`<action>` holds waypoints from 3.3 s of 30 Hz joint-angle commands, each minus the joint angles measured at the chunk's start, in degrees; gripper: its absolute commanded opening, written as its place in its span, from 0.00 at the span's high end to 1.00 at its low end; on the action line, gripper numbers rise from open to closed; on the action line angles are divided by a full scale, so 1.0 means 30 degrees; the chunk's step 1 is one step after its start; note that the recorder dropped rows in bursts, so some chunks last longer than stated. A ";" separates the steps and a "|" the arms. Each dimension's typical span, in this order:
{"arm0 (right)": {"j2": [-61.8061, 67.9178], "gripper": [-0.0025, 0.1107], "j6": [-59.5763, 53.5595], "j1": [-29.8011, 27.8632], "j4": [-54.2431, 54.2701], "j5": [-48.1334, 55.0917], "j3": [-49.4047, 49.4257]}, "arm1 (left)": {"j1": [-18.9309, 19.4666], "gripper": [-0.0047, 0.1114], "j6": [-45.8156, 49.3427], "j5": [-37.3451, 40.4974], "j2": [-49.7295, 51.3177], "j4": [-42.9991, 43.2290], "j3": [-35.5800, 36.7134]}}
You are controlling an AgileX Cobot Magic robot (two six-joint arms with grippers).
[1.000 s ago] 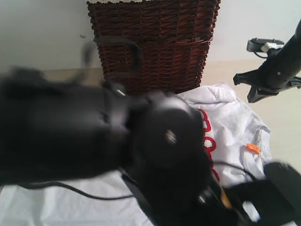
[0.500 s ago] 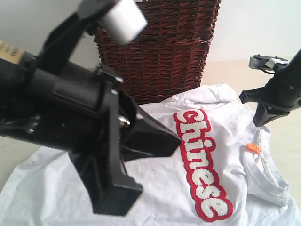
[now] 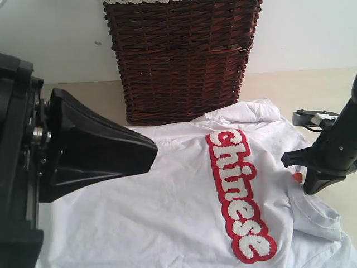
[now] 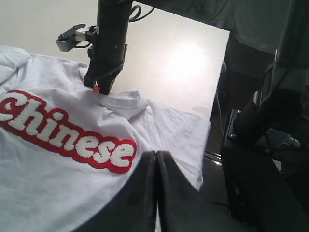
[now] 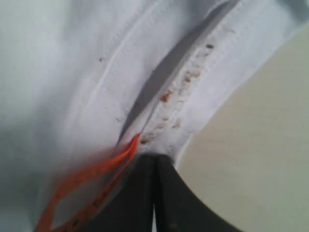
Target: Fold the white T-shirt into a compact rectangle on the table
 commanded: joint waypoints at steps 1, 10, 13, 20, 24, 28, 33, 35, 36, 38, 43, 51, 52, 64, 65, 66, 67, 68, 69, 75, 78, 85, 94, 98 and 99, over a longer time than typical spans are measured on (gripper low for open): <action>0.1060 0.98 0.2738 0.0226 -0.3267 -0.0687 -0.0377 | 0.0041 0.96 -0.0411 -0.0043 -0.0226 -0.0111 0.0352; 0.1448 0.98 0.8082 0.0226 -0.9881 -0.1109 -0.1378 | 0.0041 0.96 -0.0489 0.0189 -0.0226 -0.0036 0.0352; 0.1788 0.98 0.8624 0.0226 -1.0892 -0.1075 -0.1872 | 0.0041 0.96 -0.0489 0.0193 -0.0226 0.0074 0.0352; 0.2661 0.98 1.0247 -0.0553 -1.3049 -0.0423 -0.2589 | 0.0041 0.96 -0.0489 0.0747 -0.0226 0.0163 0.0480; 0.2666 0.98 1.0247 -0.1384 -1.3004 -0.0193 -0.2787 | 0.0041 0.96 -0.0489 0.0744 -0.0226 0.0240 0.1095; 0.2551 0.98 1.0247 -0.2011 -1.2779 0.0210 -0.2994 | 0.0041 0.96 -0.0489 0.0439 -0.0226 0.0284 0.1611; 0.2590 0.98 1.0369 -0.2882 -1.4758 0.2179 -0.3036 | 0.0041 0.96 -0.0529 0.0568 -0.0257 0.0405 0.1751; 0.2590 0.98 1.0627 -0.3603 -1.5186 0.3051 -0.3296 | 0.0041 0.96 -0.0529 0.0700 -0.0358 0.0405 0.1751; 0.2590 0.98 1.0627 -0.3938 -1.4957 0.3398 -0.3536 | 0.0041 0.96 -0.0529 0.0824 -0.0453 0.0405 0.1751; 0.2498 0.98 1.0534 -0.4288 -1.4493 0.3710 -0.3971 | 0.0041 0.96 -0.0529 0.0864 -0.0520 0.0486 0.1751; 0.0950 0.98 0.9424 -0.4096 -1.3006 0.2137 -0.4854 | 0.0041 0.96 -0.0529 0.0840 -0.0580 0.0742 0.1851; -0.1243 0.98 0.3113 -0.4002 -0.5444 -0.2364 -0.4886 | 0.0041 0.96 -0.0775 0.0075 -0.0612 0.0742 0.2185; -0.1138 0.98 0.1615 -0.4002 -0.3743 -0.2669 -0.4886 | 0.0041 0.96 -0.0815 -0.0093 -0.0612 0.0844 0.2185; 0.5903 0.87 -0.2305 -0.3102 0.0572 -0.0623 -1.3847 | 0.0753 0.96 -0.1997 -0.2305 -0.2232 0.1771 0.2185; 0.6266 0.81 -0.2410 -0.3012 0.0620 -0.0287 -1.4474 | 0.0815 0.96 -0.1997 -0.2303 -0.2232 0.1810 0.2185; 0.6522 0.75 -0.2410 -0.3012 0.0580 -0.0067 -1.4890 | 0.0895 0.96 -0.1997 -0.2303 -0.2232 0.1906 0.2185; 0.6803 0.69 -0.2440 -0.2912 0.0580 0.0047 -1.5294 | 0.0981 0.96 -0.1997 -0.2338 -0.2232 0.1945 0.2185; 0.7068 0.64 -0.2752 -0.2792 0.0535 0.0049 -1.5632 | 0.1029 0.96 -0.1997 -0.2338 -0.2232 0.1990 0.2185; 0.7276 0.62 -0.3145 -0.2645 0.0496 0.0049 -1.5909 | 0.1023 0.96 -0.1997 -0.2338 -0.2232 0.2029 0.2185; 0.8787 0.65 0.0313 -0.0949 -0.6131 -0.0980 -1.7276 | 0.1023 0.96 -0.1997 -0.2305 -0.2232 0.2105 0.2185; 0.8911 0.77 0.0954 -0.0779 -0.7568 -0.1328 -1.7489 | 0.1023 0.96 -0.2028 -0.2255 -0.2232 0.2346 0.2185; 0.8957 0.56 0.0585 -0.0779 -0.6832 -0.1333 -1.7624 | 0.1023 0.96 -0.2446 -0.2255 -0.2191 0.2766 0.2185; 0.9416 0.98 -0.0277 -0.0779 -0.6083 -0.0520 -1.7624 | 0.1023 0.96 -0.2495 -0.2177 -0.2197 0.2767 0.2401; 0.8881 0.98 -0.0589 -0.0672 -0.6094 -0.0859 -1.7624 | 0.1023 0.96 -0.2531 -0.2371 -0.2197 0.2767 0.2580; 0.8631 0.98 -0.0635 -0.0660 -0.5993 -0.1324 -1.7624 | 0.1023 0.96 -0.2509 -0.2413 -0.2197 0.2767 0.2580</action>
